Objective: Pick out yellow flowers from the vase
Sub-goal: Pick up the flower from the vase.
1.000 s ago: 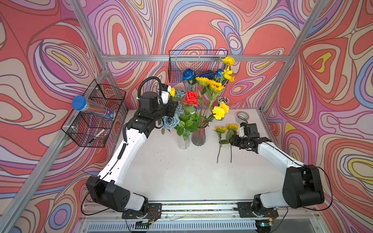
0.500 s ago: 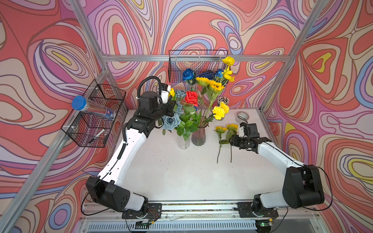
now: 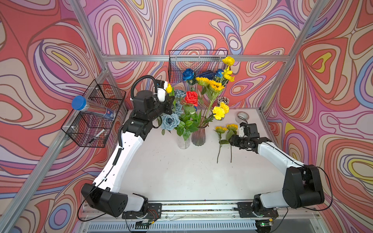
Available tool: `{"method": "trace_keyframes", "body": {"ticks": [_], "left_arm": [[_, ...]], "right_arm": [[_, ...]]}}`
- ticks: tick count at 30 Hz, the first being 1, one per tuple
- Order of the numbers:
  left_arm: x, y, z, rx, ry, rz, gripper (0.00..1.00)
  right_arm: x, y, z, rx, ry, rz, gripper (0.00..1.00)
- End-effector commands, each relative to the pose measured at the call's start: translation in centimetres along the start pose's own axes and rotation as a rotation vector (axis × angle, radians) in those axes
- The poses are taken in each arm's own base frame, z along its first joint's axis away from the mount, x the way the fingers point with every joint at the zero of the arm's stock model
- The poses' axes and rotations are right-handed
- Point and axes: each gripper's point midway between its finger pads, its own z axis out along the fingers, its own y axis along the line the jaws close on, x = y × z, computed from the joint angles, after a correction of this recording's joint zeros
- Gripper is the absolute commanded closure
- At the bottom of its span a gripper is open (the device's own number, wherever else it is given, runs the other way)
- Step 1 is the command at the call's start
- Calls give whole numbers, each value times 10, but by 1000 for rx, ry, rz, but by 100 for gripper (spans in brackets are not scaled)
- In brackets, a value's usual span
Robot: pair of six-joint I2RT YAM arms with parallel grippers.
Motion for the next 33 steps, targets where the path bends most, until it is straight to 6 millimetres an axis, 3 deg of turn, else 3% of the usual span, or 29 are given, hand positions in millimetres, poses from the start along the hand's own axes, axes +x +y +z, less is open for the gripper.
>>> {"method": "trace_keyframes", "body": {"ticks": [1, 12, 20, 25, 33], "left_arm": [[-34, -9, -18, 17, -97, 40, 99], [-87, -31, -62, 71, -240, 88, 100], [-112, -51, -90, 137, -294, 113, 100], [-115, -78, -108, 282, -280, 104, 100], [-91, -116, -123, 535, -174, 31, 100]], "right_arm": [[-1, -1, -1, -3, -8, 4, 47], [-1, 1, -3, -14, -13, 3, 47], [-4, 2, -10, -16, -33, -2, 47], [-15, 5, -31, -11, -117, -21, 46], [-32, 20, -73, -64, -277, -79, 45]]}}
